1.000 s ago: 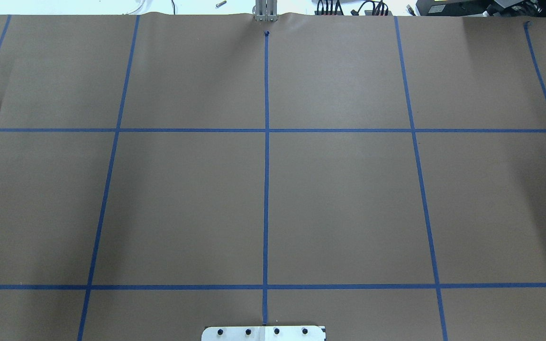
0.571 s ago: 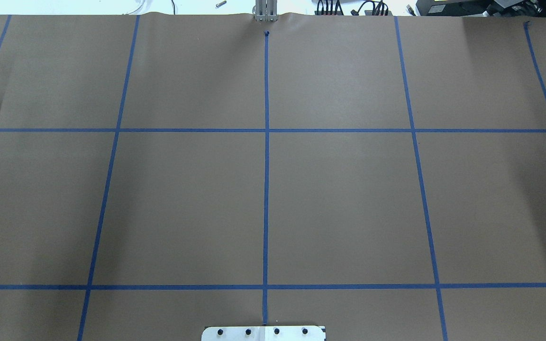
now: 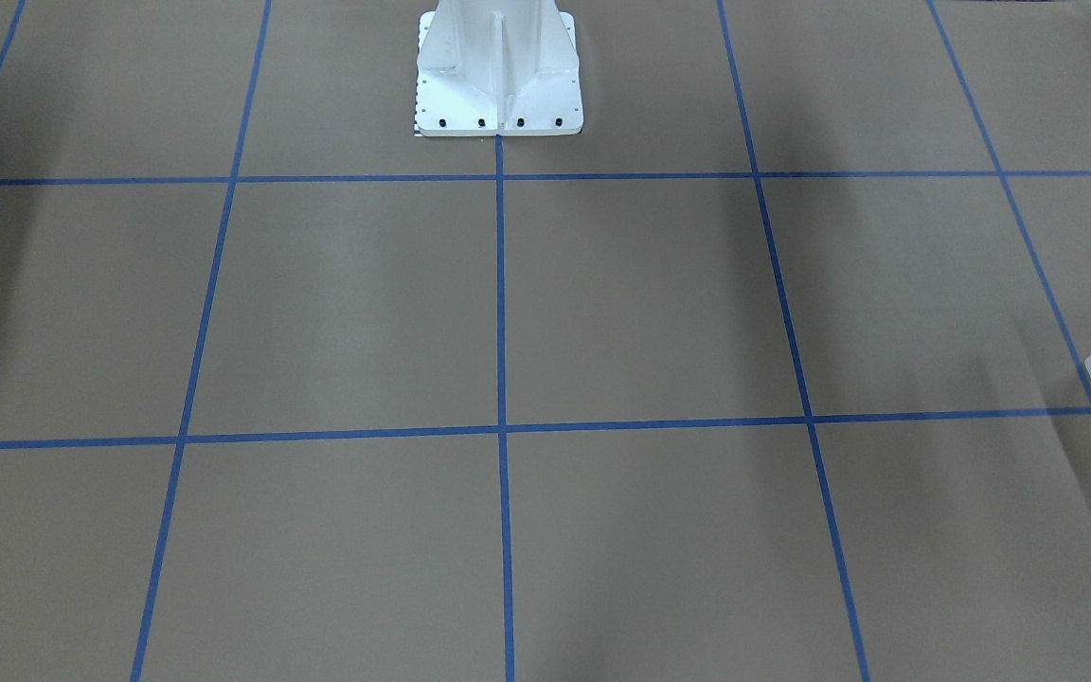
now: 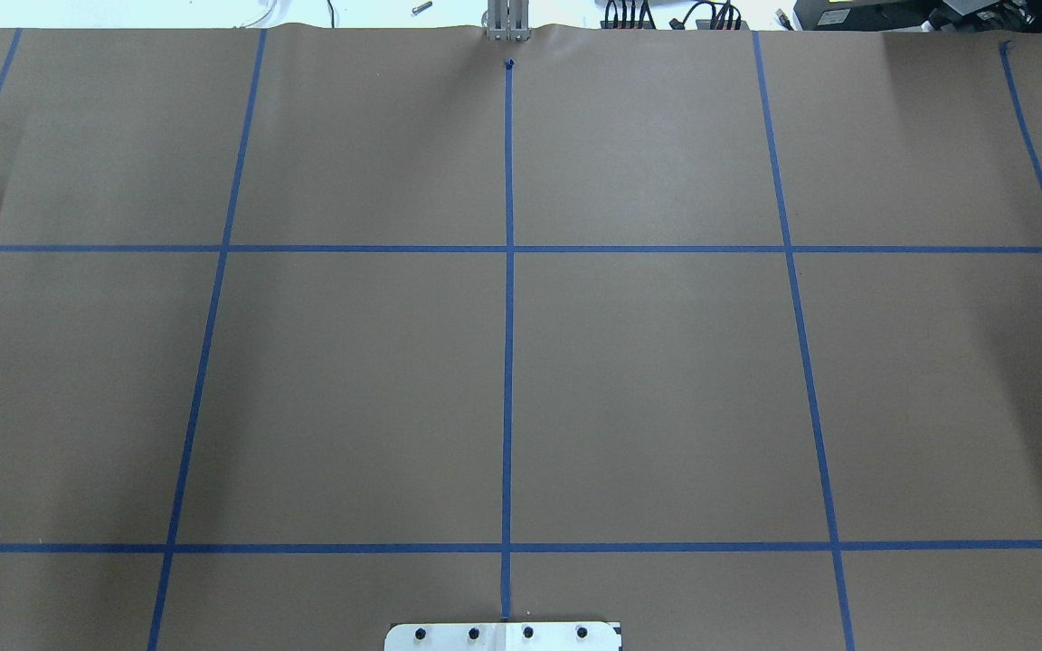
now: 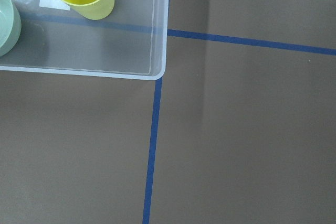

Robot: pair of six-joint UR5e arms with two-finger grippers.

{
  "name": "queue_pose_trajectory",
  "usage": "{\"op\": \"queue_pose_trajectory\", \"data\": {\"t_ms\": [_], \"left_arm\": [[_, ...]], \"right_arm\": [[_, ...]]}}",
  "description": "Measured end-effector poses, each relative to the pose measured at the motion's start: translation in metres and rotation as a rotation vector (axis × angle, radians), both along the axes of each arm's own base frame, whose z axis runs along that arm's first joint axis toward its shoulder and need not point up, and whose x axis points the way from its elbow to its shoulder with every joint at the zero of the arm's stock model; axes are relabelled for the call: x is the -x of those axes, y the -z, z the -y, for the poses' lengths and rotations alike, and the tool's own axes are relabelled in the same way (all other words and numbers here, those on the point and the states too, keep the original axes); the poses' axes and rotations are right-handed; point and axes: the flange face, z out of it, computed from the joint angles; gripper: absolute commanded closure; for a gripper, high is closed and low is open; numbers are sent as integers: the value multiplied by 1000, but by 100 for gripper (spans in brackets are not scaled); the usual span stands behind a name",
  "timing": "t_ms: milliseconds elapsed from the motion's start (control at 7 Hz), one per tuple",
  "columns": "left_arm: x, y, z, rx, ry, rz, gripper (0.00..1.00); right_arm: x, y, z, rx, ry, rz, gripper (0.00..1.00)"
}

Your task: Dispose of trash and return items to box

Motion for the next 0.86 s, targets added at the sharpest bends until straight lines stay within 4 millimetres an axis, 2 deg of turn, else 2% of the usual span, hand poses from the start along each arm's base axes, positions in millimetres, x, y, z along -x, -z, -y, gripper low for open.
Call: {"op": "queue_pose_trajectory", "data": {"t_ms": [857], "left_arm": [[0, 0, 3, -5, 0, 0, 1]], "right_arm": [[5, 0, 0, 1, 10, 0, 0]]}}
